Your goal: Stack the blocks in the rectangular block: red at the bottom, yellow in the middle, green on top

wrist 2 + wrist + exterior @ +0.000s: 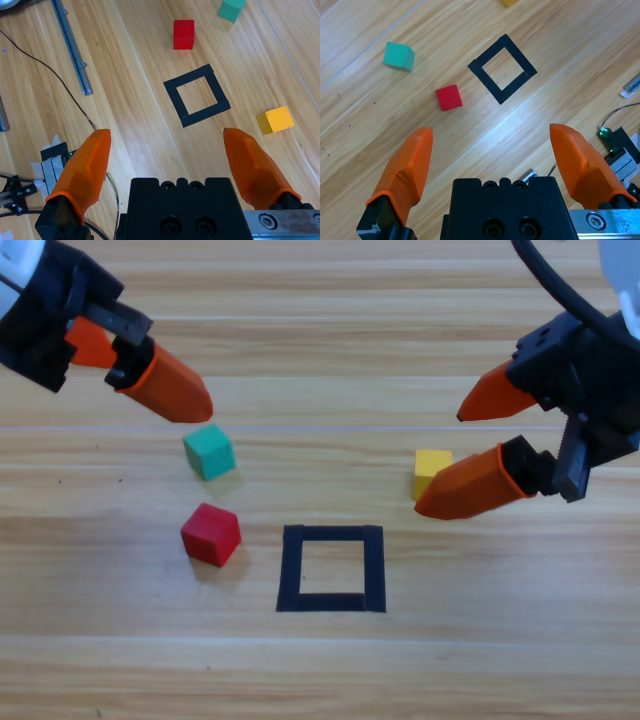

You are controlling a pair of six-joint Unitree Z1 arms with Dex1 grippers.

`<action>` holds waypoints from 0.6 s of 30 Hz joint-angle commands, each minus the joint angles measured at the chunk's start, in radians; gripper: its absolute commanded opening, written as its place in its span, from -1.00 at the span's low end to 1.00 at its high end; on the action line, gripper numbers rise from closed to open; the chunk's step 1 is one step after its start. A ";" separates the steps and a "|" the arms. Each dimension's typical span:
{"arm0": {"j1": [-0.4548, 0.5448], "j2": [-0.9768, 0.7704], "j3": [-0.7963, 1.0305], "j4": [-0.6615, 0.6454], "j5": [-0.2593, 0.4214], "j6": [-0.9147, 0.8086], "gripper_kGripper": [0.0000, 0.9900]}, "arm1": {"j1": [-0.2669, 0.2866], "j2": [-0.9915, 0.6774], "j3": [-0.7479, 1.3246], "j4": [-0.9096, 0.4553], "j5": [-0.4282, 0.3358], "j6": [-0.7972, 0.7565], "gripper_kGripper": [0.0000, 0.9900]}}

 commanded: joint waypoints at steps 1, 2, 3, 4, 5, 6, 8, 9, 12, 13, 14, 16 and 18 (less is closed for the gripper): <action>-0.018 0.006 0.022 -0.013 0.014 -0.001 1.00 | 0.029 0.006 -0.001 0.024 0.010 -0.001 1.00; -0.016 0.008 0.024 -0.013 0.014 -0.001 1.00 | 0.029 0.005 -0.001 0.024 0.010 0.004 1.00; -0.016 0.009 0.025 -0.013 0.015 -0.001 1.00 | 0.027 0.002 0.001 0.024 0.008 0.008 1.00; -0.016 0.009 0.028 -0.014 0.017 -0.001 1.00 | 0.024 -0.002 0.001 0.024 0.007 0.017 1.00; -0.018 0.009 0.031 -0.018 0.017 -0.001 1.00 | 0.019 -0.008 0.002 0.024 0.005 0.030 1.00; -0.016 0.009 0.033 -0.019 0.017 -0.001 1.00 | 0.012 -0.015 0.005 0.024 0.004 0.043 1.00; -0.018 0.011 0.034 -0.019 0.017 -0.001 1.00 | -0.019 -0.025 0.005 0.024 -0.002 0.083 1.00; -0.018 0.009 0.034 -0.019 0.017 -0.001 1.00 | -0.040 -0.026 0.005 0.024 -0.010 0.109 1.00; -0.018 0.011 0.042 -0.019 0.023 -0.004 1.00 | -0.119 -0.023 0.002 0.024 -0.085 0.195 1.00; -0.018 0.011 0.047 -0.019 0.028 -0.006 1.00 | -0.142 -0.017 -0.001 0.024 -0.119 0.217 1.00; -0.016 0.012 0.054 -0.019 0.037 -0.012 1.00 | -0.166 -0.009 -0.002 0.019 -0.151 0.232 1.00; -0.016 0.015 0.068 -0.019 0.061 -0.034 1.00 | -0.200 0.018 -0.002 0.013 -0.216 0.251 1.00; -0.016 0.025 0.088 -0.019 0.081 -0.067 1.00 | -0.214 0.066 -0.007 0.013 -0.251 0.272 1.00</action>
